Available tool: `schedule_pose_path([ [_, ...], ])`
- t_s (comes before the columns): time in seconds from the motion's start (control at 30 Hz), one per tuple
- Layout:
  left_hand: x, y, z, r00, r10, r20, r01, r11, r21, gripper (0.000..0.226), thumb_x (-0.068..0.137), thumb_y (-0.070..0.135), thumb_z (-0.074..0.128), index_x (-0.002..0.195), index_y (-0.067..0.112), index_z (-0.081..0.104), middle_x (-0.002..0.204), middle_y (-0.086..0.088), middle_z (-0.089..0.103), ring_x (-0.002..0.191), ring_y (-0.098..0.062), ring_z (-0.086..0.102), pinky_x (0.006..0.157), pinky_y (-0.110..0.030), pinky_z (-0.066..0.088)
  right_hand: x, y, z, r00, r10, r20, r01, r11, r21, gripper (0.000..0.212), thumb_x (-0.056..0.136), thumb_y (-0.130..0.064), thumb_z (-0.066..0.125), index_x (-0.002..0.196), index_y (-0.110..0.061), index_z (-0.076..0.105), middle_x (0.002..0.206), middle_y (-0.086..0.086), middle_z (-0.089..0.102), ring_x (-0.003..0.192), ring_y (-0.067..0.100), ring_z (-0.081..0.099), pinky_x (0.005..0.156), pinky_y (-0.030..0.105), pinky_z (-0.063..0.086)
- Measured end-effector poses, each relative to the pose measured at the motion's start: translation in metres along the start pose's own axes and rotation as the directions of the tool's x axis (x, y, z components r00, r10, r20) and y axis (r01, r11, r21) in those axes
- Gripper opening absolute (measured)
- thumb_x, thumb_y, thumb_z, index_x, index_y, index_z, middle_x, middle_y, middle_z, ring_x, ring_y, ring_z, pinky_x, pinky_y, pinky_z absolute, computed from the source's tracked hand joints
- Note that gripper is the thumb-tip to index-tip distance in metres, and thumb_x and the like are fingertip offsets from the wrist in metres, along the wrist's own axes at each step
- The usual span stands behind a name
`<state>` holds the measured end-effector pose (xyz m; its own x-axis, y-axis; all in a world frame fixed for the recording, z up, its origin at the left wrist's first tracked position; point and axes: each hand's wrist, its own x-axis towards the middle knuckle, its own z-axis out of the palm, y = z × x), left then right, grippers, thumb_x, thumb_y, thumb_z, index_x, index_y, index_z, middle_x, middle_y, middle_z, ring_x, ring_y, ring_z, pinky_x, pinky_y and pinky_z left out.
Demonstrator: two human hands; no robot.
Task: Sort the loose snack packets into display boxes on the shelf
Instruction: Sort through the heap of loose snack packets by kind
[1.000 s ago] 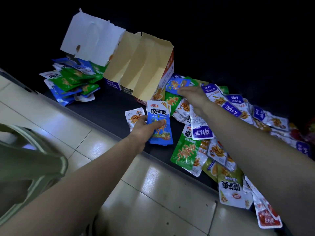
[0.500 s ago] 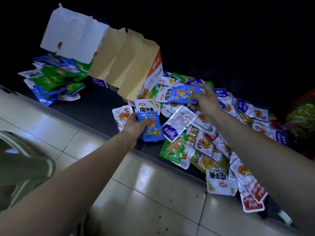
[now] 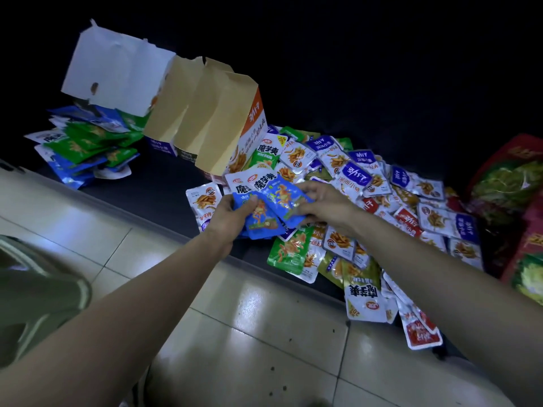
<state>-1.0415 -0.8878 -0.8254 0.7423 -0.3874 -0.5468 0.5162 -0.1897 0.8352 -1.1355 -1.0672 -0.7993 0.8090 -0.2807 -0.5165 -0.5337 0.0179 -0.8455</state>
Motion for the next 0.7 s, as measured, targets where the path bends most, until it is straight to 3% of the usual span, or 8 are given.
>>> schedule_pose_path([
  [0.17, -0.007, 0.004, -0.006, 0.999, 0.045, 0.016, -0.045, 0.998, 0.032, 0.042, 0.086, 0.017, 0.072, 0.121, 0.003, 0.054, 0.113, -0.012, 0.069, 0.091, -0.024, 0.07, 0.08, -0.04, 0.059, -0.004, -0.006, 0.025, 0.992, -0.032, 0.118, 0.045, 0.993, -0.108, 0.032, 0.085, -0.009, 0.073, 0.111, -0.005, 0.054, 0.081, 0.004, 0.063, 0.064, 0.009, 0.065, 0.061, 0.024, 0.056],
  [0.27, -0.015, 0.017, -0.02, 0.998, 0.025, 0.05, -0.031, 0.993, 0.115, 0.046, 0.086, 0.014, 0.073, 0.125, 0.004, 0.052, 0.117, -0.013, 0.068, 0.097, -0.029, 0.07, 0.082, -0.045, 0.058, -0.007, -0.015, 0.043, 0.984, -0.095, 0.152, 0.11, 0.989, -0.098, 0.037, 0.09, -0.012, 0.068, 0.12, -0.004, 0.049, 0.099, 0.006, 0.063, 0.084, 0.014, 0.064, 0.074, 0.029, 0.057],
  [0.33, -0.021, 0.031, -0.033, 0.993, -0.017, 0.121, -0.005, 0.982, 0.187, 0.044, 0.088, 0.015, 0.07, 0.127, 0.006, 0.052, 0.117, -0.013, 0.068, 0.099, -0.029, 0.07, 0.082, -0.046, 0.059, -0.008, -0.022, 0.058, 0.977, -0.071, 0.201, 0.058, 0.996, 0.066, 0.048, 0.094, -0.016, 0.063, 0.133, -0.015, 0.034, 0.11, 0.003, 0.062, 0.087, 0.01, 0.066, 0.068, 0.022, 0.056],
  [0.4, -0.028, 0.045, -0.046, 0.98, -0.075, 0.182, 0.028, 0.969, 0.247, 0.037, 0.092, 0.015, 0.066, 0.125, 0.005, 0.055, 0.116, -0.014, 0.07, 0.099, -0.029, 0.07, 0.085, -0.045, 0.058, -0.004, -0.026, 0.076, 0.966, -0.054, 0.252, -0.005, 0.974, 0.227, 0.063, 0.095, -0.015, 0.06, 0.141, -0.026, 0.019, 0.117, -0.002, 0.062, 0.096, 0.012, 0.067, 0.077, 0.029, 0.058],
  [0.47, -0.033, 0.057, -0.058, 0.966, -0.149, 0.212, 0.085, 0.955, 0.285, 0.025, 0.096, 0.016, 0.059, 0.119, 0.007, 0.062, 0.115, -0.013, 0.07, 0.102, -0.029, 0.068, 0.094, -0.045, 0.054, 0.002, -0.029, 0.094, 0.963, -0.063, 0.261, -0.015, 0.958, 0.286, 0.07, 0.095, -0.013, 0.059, 0.146, -0.023, 0.012, 0.123, -0.001, 0.061, 0.104, 0.017, 0.065, 0.088, 0.035, 0.056],
  [0.53, -0.034, 0.067, -0.071, 0.954, -0.218, 0.203, 0.147, 0.937, 0.316, 0.021, 0.101, 0.019, 0.049, 0.112, 0.01, 0.064, 0.11, -0.011, 0.071, 0.094, -0.023, 0.07, 0.088, -0.038, 0.057, 0.007, -0.034, 0.106, 0.966, -0.072, 0.248, -0.005, 0.955, 0.297, 0.072, 0.095, -0.009, 0.058, 0.148, -0.02, 0.011, 0.124, 0.003, 0.059, 0.102, 0.018, 0.064, 0.085, 0.03, 0.057],
  [0.6, -0.034, 0.079, -0.091, 0.958, -0.25, 0.143, 0.162, 0.877, 0.452, 0.026, 0.102, 0.026, 0.041, 0.105, 0.011, 0.063, 0.099, -0.008, 0.069, 0.077, -0.015, 0.067, 0.064, -0.027, 0.055, 0.013, -0.038, 0.113, 0.965, -0.071, 0.251, 0.0, 0.962, 0.273, 0.077, 0.093, -0.005, 0.06, 0.15, -0.02, 0.009, 0.124, 0.004, 0.058, 0.092, 0.013, 0.064, 0.07, 0.021, 0.057],
  [0.7, -0.024, 0.092, -0.128, 0.977, -0.193, 0.092, 0.064, 0.675, 0.735, 0.031, 0.102, 0.031, 0.041, 0.109, 0.011, 0.064, 0.102, -0.005, 0.063, 0.091, -0.016, 0.057, 0.067, -0.024, 0.043, 0.026, -0.042, 0.123, 0.969, -0.068, 0.239, 0.029, 0.986, 0.162, 0.072, 0.09, -0.003, 0.065, 0.143, -0.02, 0.019, 0.125, 0.004, 0.059, 0.087, 0.009, 0.064, 0.064, 0.018, 0.054],
])
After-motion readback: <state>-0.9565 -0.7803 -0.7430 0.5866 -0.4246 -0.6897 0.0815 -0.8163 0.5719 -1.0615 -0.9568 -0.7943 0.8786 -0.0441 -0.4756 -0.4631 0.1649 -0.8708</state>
